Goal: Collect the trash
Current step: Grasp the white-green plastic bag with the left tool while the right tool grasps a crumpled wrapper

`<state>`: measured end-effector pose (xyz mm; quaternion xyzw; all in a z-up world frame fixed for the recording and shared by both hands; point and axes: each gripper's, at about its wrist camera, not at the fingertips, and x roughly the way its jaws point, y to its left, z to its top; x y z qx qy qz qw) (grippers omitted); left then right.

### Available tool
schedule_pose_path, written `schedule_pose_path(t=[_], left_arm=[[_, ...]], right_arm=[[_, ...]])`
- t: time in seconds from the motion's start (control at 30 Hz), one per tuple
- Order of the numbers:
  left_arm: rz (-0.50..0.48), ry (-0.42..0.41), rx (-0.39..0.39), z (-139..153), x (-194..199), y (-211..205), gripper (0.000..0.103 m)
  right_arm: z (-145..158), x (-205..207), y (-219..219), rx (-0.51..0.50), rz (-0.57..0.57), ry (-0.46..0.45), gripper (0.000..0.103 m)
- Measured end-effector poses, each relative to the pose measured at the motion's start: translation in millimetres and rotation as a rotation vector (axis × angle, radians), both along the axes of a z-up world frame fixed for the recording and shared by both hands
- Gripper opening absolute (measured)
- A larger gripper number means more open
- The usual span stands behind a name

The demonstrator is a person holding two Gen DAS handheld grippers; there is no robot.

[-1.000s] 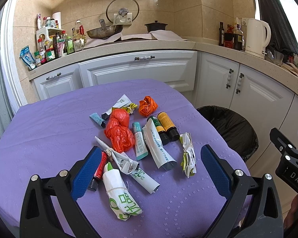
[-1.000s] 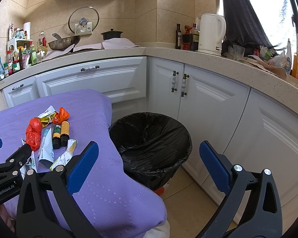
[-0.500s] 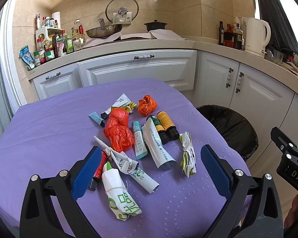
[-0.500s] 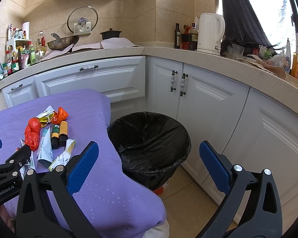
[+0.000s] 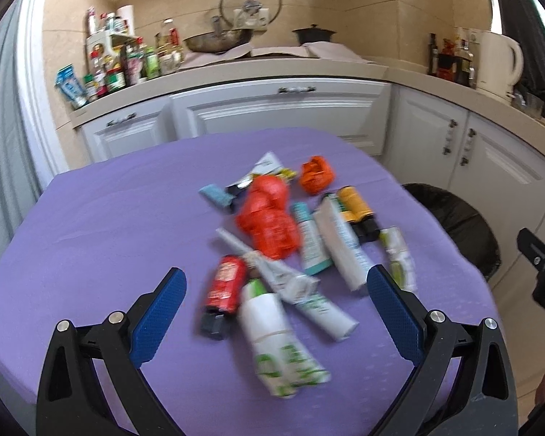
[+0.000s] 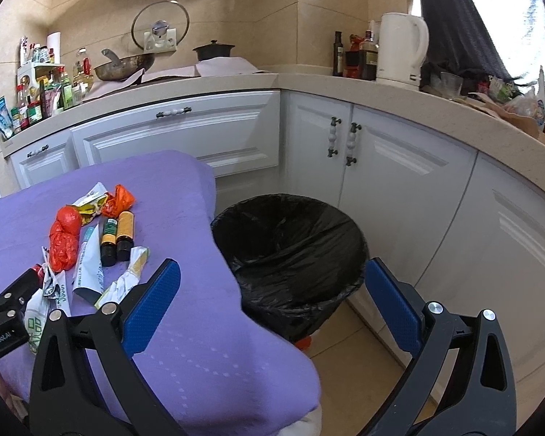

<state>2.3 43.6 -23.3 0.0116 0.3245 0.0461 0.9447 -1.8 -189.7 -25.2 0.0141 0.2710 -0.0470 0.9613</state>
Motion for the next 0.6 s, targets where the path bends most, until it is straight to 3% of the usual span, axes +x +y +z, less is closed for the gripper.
schedule_pose_path(t=[0.2, 0.3, 0.6], left_arm=[[0.067, 0.042, -0.01, -7.6, -0.8, 26.0, 0.097], [0.084, 0.07, -0.017, -13.8, 0.0, 33.7, 0.097], [0.04, 0.126, -0.028, -26.8, 0.7, 22.5, 0.096]], right_arm=[[-5.1, 9.2, 16.4, -0.002, 0.05, 0.018, 0.096], [-8.1, 14.4, 23.3, 0.006, 0.081, 0.041, 0.083], [-15.5, 22.6, 29.5, 0.012, 0.103, 0.07, 0.082]])
